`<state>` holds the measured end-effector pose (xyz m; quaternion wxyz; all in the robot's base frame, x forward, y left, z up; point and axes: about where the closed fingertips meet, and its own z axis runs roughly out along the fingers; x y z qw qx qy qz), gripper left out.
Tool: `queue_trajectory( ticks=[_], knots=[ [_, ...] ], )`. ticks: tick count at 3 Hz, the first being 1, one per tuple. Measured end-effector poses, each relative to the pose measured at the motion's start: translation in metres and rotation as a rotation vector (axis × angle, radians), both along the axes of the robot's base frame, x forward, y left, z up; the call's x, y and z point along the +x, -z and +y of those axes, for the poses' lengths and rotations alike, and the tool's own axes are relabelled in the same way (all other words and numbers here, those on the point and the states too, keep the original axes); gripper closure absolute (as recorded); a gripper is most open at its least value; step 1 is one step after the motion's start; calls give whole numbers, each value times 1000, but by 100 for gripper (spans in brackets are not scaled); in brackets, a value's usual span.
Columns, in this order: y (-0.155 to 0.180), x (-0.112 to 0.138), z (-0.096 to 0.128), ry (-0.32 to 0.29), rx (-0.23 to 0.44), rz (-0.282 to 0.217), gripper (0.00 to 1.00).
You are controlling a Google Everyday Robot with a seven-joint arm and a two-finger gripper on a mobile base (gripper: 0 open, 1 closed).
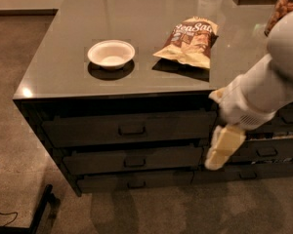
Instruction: Open middle drawer
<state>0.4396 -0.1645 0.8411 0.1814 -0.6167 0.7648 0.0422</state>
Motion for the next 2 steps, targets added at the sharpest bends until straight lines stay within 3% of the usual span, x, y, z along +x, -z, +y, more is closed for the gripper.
queue_trajectory(
  ticks=[1, 2],
  knots=[
    [79, 2, 31, -16, 43, 35, 0],
    [85, 14, 36, -2, 58, -16, 0]
  ],
)
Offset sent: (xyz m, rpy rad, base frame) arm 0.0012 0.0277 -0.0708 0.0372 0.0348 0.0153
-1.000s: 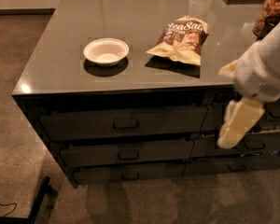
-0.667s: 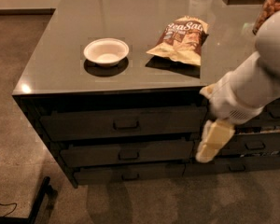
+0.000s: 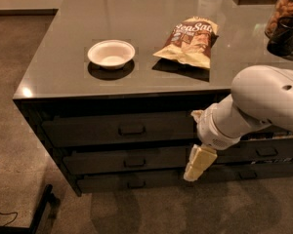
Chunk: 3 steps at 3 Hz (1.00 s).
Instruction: Open middle drawer
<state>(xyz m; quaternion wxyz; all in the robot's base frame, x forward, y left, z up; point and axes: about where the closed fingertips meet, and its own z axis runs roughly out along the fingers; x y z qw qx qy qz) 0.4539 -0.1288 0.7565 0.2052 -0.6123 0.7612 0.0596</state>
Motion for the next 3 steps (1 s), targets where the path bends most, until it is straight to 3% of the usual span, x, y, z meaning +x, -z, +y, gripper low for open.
queue_trajectory(
  ticks=[2, 3],
  knots=[
    [19, -1, -2, -12, 0, 4, 0],
    [76, -5, 1, -47, 0, 10, 0]
  ],
)
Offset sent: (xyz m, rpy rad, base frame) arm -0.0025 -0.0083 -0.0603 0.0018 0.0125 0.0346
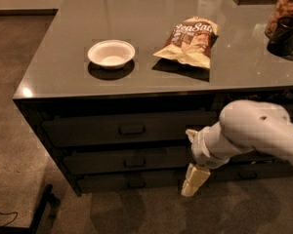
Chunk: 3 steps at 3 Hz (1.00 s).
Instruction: Open middle drawer
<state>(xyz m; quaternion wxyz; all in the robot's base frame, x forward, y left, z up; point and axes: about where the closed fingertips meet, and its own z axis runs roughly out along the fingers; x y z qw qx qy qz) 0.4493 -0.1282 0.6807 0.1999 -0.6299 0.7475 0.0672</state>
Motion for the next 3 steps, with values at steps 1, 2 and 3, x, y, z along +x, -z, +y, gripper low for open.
queue_trajectory(
  ticks=[1, 2, 3],
  knots=[
    [59, 5, 9, -28, 20, -9, 0],
    [119, 23, 19, -23, 78, -32, 0],
    [119, 23, 19, -23, 78, -32, 0]
  ],
)
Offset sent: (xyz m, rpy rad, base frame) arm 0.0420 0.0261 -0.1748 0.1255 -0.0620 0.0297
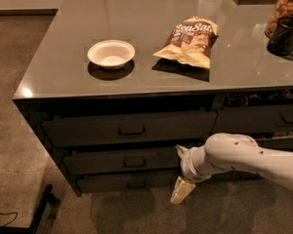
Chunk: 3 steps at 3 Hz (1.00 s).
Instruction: Open middle drawer
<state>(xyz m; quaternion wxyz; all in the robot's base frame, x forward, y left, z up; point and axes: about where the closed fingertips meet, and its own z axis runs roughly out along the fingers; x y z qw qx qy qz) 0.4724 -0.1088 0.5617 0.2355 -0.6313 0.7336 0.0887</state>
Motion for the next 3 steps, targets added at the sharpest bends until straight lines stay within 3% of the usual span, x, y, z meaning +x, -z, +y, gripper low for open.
queue_trajectory(
  ticks=[2, 3],
  knots=[
    [37, 9, 5, -28, -2, -30, 0],
    [57, 22, 15, -62, 8, -79, 0]
  ],
)
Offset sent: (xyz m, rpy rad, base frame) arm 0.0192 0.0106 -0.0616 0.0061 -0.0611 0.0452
